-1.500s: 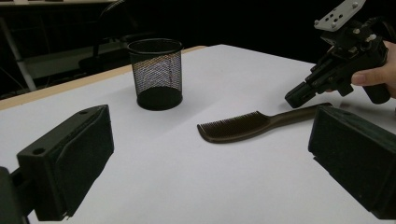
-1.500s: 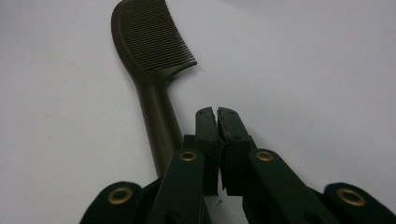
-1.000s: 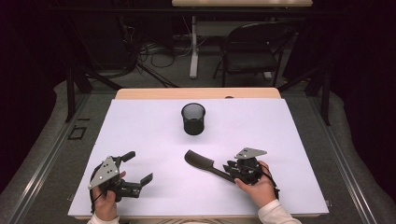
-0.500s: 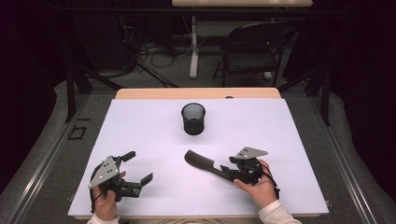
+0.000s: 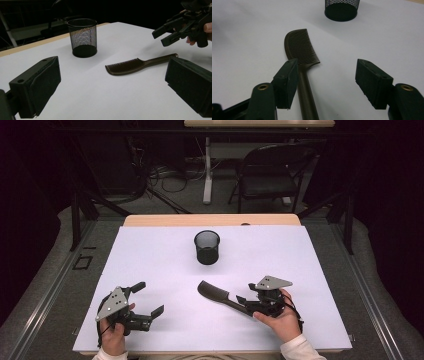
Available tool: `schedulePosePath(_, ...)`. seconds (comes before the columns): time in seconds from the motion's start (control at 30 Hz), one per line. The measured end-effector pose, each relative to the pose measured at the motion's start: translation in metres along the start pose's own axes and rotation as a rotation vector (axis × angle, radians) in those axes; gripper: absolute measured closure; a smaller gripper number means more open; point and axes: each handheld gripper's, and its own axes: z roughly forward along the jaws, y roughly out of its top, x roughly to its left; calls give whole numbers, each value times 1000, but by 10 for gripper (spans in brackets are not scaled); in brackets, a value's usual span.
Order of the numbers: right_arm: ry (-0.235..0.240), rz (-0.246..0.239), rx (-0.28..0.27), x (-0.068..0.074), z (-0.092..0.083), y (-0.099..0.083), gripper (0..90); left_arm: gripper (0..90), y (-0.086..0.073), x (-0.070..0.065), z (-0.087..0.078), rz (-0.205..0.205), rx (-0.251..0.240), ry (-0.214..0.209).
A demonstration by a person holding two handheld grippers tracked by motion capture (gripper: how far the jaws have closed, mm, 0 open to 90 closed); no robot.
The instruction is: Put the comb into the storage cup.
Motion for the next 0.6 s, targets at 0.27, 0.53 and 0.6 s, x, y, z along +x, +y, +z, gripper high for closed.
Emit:
schedulePosePath(0.27,-11,2,66,-1,0,3,241,5,0,0,0,2,2,0)
schedulePosePath(0.53,-25,-7,128,0,1,11,153,5,0,-2,0,6,12,-2)
schedulePosePath(0.6,-28,-3,133,0,2,12,149,5,0,-2,1,5,11,-5)
